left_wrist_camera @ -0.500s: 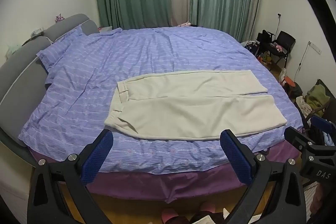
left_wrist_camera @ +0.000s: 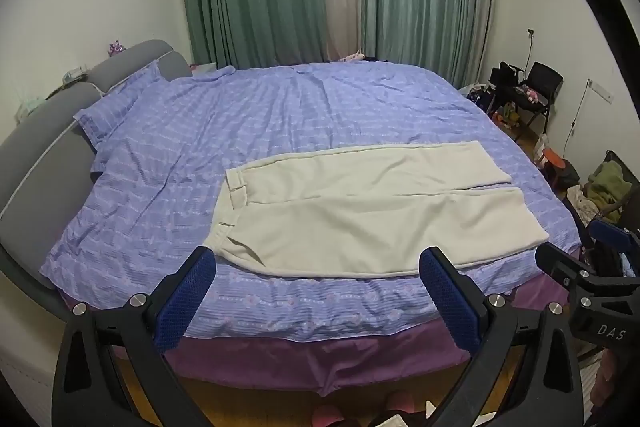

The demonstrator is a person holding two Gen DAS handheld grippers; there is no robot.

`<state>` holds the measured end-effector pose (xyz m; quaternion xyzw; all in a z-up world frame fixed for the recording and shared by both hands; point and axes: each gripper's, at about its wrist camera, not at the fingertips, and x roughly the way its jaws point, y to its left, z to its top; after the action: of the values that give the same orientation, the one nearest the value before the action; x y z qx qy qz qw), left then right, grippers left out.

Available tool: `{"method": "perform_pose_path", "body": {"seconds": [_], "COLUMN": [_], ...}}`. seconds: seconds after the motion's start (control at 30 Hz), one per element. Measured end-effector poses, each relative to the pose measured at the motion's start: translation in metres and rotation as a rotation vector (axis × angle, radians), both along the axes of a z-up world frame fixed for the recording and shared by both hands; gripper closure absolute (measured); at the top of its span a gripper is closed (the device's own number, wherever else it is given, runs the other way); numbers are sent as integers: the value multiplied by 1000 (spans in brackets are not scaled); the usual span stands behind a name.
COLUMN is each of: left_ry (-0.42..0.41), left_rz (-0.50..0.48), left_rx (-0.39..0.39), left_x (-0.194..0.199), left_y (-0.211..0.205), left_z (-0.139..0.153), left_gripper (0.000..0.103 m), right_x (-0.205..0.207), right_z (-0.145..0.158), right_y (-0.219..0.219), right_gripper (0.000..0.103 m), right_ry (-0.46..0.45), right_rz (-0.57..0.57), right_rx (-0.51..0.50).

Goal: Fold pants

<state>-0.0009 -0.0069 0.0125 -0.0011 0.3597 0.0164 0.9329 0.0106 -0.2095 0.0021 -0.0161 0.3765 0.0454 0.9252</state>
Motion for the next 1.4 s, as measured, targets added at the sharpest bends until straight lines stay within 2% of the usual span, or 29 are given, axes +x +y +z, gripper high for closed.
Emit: {"method": "perform_pose_path", "body": {"seconds": [0.8, 1.4], "left_ry": [-23, -28], "left_rz": [42, 35], "left_rx": [0, 13], "left_x": [4, 11], "left_y": [-6, -19], "left_z": [1, 4], "left_gripper": [0, 0], "right_x": [9, 15], "right_z": [3, 6], "right_y": [-9, -20], "right_gripper": [1, 1], "right_ry": [-24, -44], "right_rz": [29, 29], "right_rx": [-5, 2]}}
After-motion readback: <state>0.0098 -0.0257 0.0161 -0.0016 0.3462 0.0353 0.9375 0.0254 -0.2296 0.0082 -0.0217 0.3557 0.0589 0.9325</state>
